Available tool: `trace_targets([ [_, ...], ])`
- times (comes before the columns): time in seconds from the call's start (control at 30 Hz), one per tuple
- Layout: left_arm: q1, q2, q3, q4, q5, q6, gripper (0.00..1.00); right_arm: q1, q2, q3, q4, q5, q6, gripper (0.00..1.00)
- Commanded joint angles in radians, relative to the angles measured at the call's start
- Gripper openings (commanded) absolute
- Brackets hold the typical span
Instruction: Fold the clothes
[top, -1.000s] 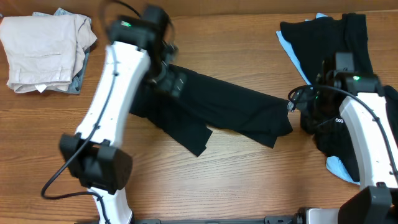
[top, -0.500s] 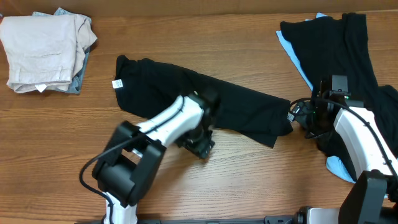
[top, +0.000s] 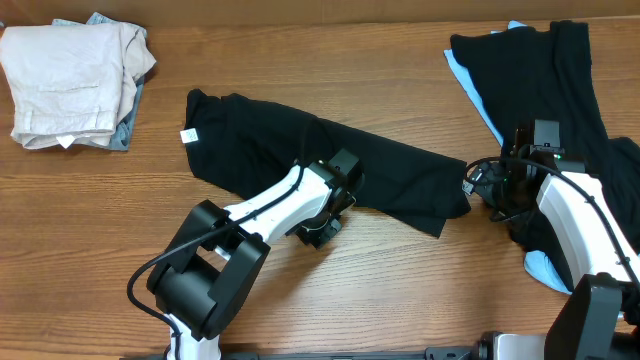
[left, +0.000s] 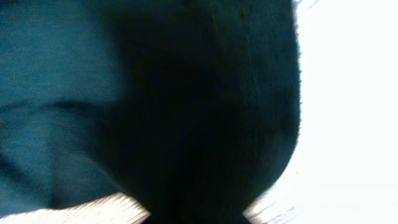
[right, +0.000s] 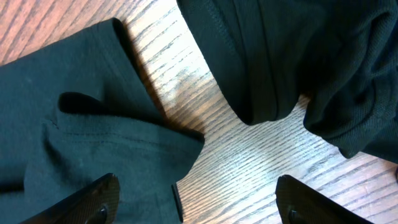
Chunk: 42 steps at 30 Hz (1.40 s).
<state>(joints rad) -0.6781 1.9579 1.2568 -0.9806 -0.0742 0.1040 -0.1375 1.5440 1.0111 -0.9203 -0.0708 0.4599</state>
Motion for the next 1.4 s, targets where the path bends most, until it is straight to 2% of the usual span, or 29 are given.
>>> trace_targets([
  [0.0, 0.011, 0.008, 0.084, -0.041, -0.042, -0.025, 0.04, -0.001, -0.010, -0.010, 0.000, 0.006, 0.006, 0.84],
  [0.27, 0.012, 0.008, 0.276, -0.190, -0.041, -0.031, 0.04, -0.001, -0.010, -0.011, 0.003, 0.006, 0.005, 0.84],
  [0.3, 0.012, 0.008, 0.295, -0.199, -0.035, -0.032, 0.33, -0.001, -0.010, -0.011, 0.003, 0.006, 0.005, 0.84],
  [0.33, 0.012, 0.008, 0.299, -0.200, -0.020, -0.034, 0.77, -0.001, -0.010, -0.011, 0.003, 0.006, 0.005, 0.84],
  [0.37, 0.012, 0.010, 0.298, -0.201, -0.003, -0.033, 0.95, -0.001, -0.010, -0.011, 0.003, 0.006, 0.005, 0.84],
  [0.4, 0.012, 0.011, 0.291, -0.203, 0.014, -0.032, 1.00, -0.001, -0.010, -0.011, 0.004, 0.006, 0.005, 0.84],
  [0.53, 0.012, 0.011, 0.225, -0.212, 0.041, -0.017, 1.00, -0.001, -0.010, -0.011, 0.005, 0.007, 0.005, 0.84],
  [0.73, 0.010, 0.011, 0.103, -0.134, 0.142, 0.098, 0.91, -0.001, -0.010, -0.011, 0.018, 0.007, 0.005, 0.84],
  [0.97, 0.007, 0.011, 0.098, 0.014, 0.145, 0.106, 0.89, -0.001, -0.010, -0.011, 0.023, 0.011, 0.005, 0.84],
  [1.13, -0.005, 0.011, 0.098, 0.047, 0.146, 0.110, 0.87, -0.001, -0.010, -0.011, 0.023, 0.011, 0.005, 0.84],
  [1.2, -0.019, 0.016, 0.098, 0.048, 0.146, 0.110, 0.76, -0.001, -0.010, -0.011, 0.025, 0.011, 0.005, 0.84],
  [1.33, -0.039, 0.017, 0.096, 0.047, 0.146, 0.109, 0.13, -0.001, -0.010, -0.011, 0.026, 0.011, 0.005, 0.84],
  [1.37, -0.039, 0.017, 0.096, 0.047, 0.146, 0.109, 0.08, -0.001, -0.010, -0.011, 0.026, 0.011, 0.005, 0.84],
])
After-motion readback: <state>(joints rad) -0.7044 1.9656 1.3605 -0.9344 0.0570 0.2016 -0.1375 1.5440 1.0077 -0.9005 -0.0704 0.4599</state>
